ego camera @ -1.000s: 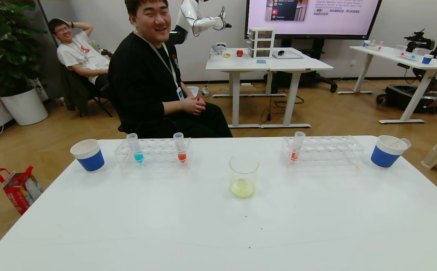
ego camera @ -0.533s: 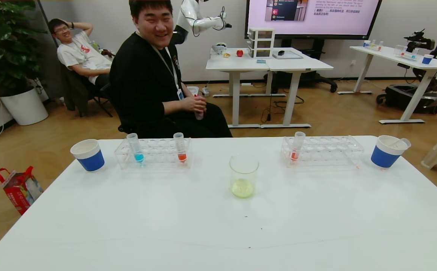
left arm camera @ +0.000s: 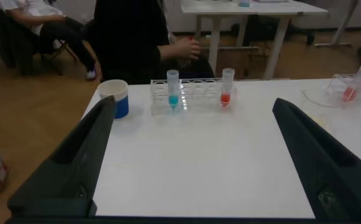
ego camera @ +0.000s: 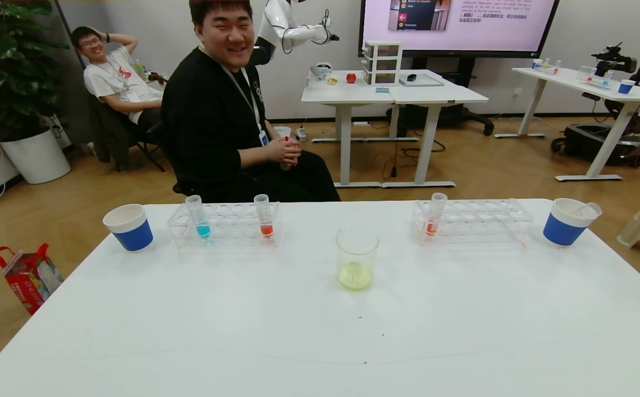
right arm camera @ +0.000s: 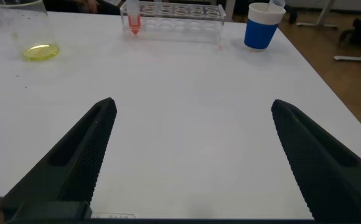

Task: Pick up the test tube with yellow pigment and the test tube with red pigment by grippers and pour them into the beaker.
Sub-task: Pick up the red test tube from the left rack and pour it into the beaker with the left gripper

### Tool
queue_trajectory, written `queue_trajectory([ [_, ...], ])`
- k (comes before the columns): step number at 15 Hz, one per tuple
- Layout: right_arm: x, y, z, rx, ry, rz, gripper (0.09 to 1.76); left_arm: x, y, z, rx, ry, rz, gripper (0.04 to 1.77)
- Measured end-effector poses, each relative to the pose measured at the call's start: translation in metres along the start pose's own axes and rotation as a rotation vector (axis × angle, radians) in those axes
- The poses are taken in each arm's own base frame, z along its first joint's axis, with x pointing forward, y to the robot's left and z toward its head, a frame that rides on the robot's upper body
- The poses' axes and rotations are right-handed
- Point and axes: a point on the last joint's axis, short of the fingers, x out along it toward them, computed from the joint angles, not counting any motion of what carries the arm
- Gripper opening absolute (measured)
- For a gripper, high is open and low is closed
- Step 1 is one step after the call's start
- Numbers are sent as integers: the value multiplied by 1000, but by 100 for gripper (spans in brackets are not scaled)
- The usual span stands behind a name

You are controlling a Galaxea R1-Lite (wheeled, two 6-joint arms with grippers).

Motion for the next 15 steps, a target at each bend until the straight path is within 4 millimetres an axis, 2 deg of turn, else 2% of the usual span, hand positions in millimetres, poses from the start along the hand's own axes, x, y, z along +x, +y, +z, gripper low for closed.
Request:
queue_trajectory([
  [3, 0, 0, 0, 0, 0, 0, 174, 56, 2, 15, -6, 9, -25, 175],
  [6, 0, 0, 0, 0, 0, 0, 174, 117, -4, 6, -39, 50, -50, 175],
  [10, 0, 0, 0, 0, 0, 0, 174, 194, -41, -26, -76, 86, -55, 175],
  [13, 0, 0, 0, 0, 0, 0, 174, 236, -74, -60, -93, 100, -44, 175],
  [15, 0, 0, 0, 0, 0, 0, 174, 258, -91, -88, -93, 126, -27, 175],
])
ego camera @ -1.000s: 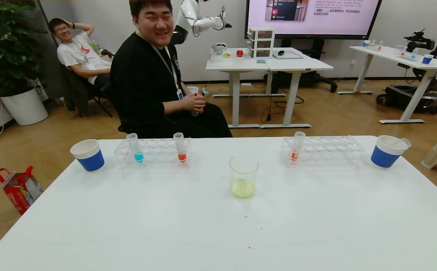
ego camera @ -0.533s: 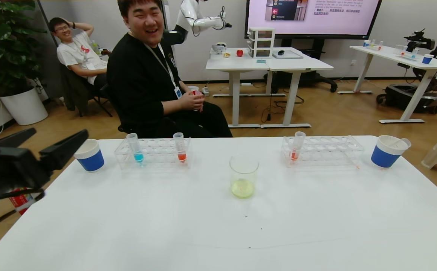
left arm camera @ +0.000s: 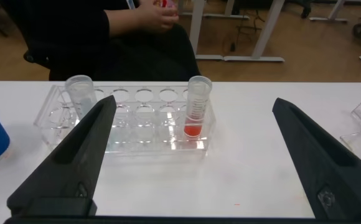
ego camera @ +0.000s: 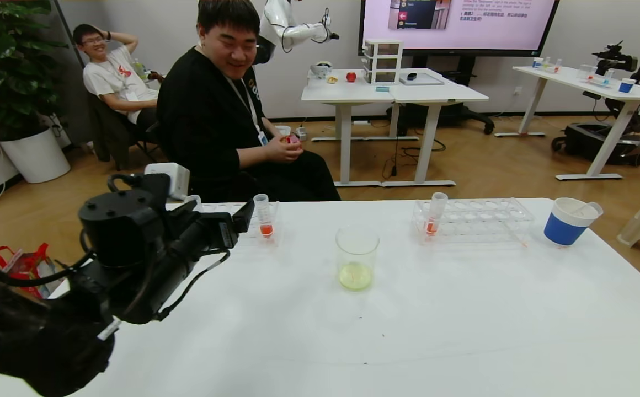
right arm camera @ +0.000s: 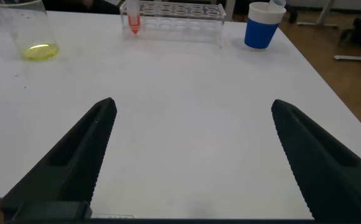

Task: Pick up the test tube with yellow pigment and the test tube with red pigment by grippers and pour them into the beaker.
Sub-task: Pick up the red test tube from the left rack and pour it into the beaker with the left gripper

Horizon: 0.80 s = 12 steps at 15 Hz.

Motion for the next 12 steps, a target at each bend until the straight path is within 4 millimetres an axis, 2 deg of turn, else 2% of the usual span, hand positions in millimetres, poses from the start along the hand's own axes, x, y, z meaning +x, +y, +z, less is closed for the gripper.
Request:
queue_trajectory([
  [3, 0, 0, 0, 0, 0, 0, 174, 25, -18, -36, 2, 17, -10, 175],
  [7, 0, 0, 0, 0, 0, 0, 174, 40, -29, -73, 19, 53, -25, 175],
  [10, 0, 0, 0, 0, 0, 0, 174, 51, -32, -78, 29, 63, -25, 175],
  [12, 0, 0, 0, 0, 0, 0, 174, 65, -35, -75, 32, 65, -22, 175],
])
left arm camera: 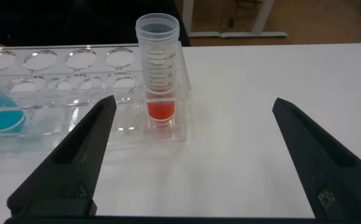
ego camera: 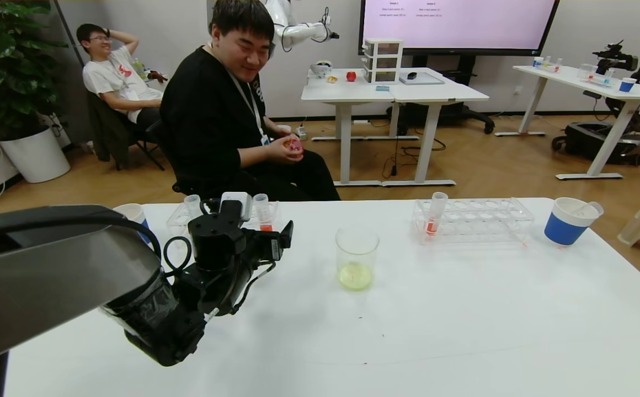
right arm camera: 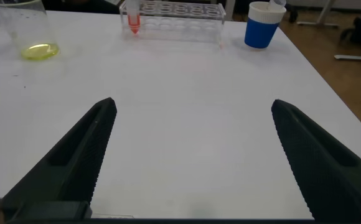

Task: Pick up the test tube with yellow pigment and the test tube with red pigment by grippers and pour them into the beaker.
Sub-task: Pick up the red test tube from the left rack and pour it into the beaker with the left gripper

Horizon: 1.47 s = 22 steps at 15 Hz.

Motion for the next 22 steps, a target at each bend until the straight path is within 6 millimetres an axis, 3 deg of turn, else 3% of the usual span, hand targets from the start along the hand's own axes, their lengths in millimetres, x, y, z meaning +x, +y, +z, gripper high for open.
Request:
queue_trajectory([
  [4, 0, 0, 0, 0, 0, 0, 174, 37, -4, 10, -2, -28, 19, 175],
  [7, 0, 0, 0, 0, 0, 0, 174, 57, -4, 7, -6, -43, 31, 175],
  [22, 0, 0, 0, 0, 0, 0, 174, 69, -1, -8, -9, -44, 43, 175],
])
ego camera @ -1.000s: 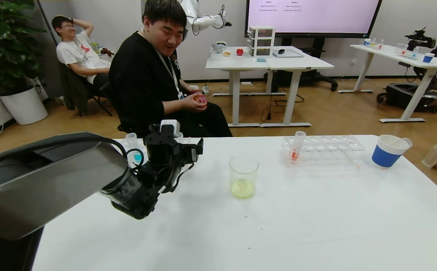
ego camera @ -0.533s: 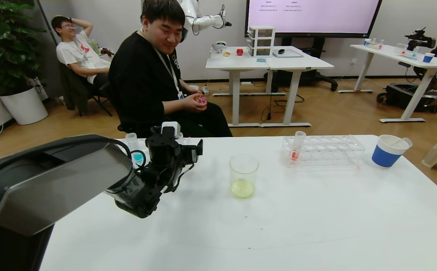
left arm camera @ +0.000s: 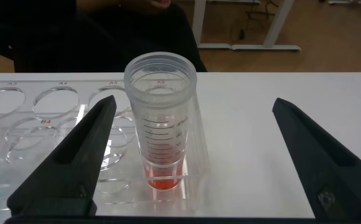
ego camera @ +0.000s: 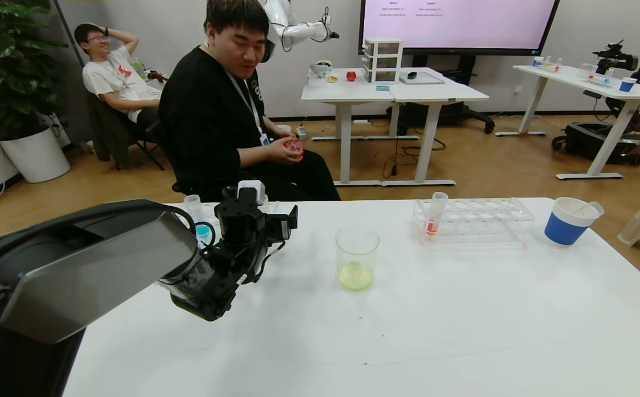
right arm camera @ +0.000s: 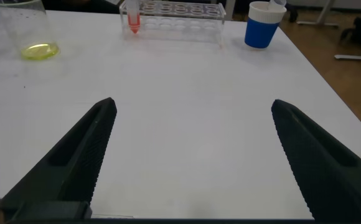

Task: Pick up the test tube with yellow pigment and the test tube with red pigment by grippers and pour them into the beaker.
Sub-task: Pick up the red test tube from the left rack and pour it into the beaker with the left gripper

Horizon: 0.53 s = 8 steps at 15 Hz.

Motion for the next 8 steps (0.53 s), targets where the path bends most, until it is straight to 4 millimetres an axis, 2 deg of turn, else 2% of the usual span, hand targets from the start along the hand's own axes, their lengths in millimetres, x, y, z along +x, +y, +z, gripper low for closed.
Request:
queue_trajectory([
  [1, 0, 0, 0, 0, 0, 0, 174, 1, 0, 1, -1, -3, 0, 171],
  [2, 0, 0, 0, 0, 0, 0, 174, 1, 0, 1, -2, -6, 0, 152],
  [3, 0, 0, 0, 0, 0, 0, 174, 1, -1, 2, -3, -8, 0, 120],
  [4, 0, 0, 0, 0, 0, 0, 174, 2, 1, 2, -3, -8, 7, 72],
  [5, 0, 0, 0, 0, 0, 0, 174, 2, 1, 2, -1, -9, 8, 41],
  [6, 0, 0, 0, 0, 0, -1, 174, 2, 0, 2, -2, -9, 6, 35],
  [7, 0, 0, 0, 0, 0, 0, 174, 2, 0, 2, -3, -10, 6, 54],
  [8, 0, 0, 0, 0, 0, 0, 174, 1, -1, 3, -4, -11, 4, 56],
])
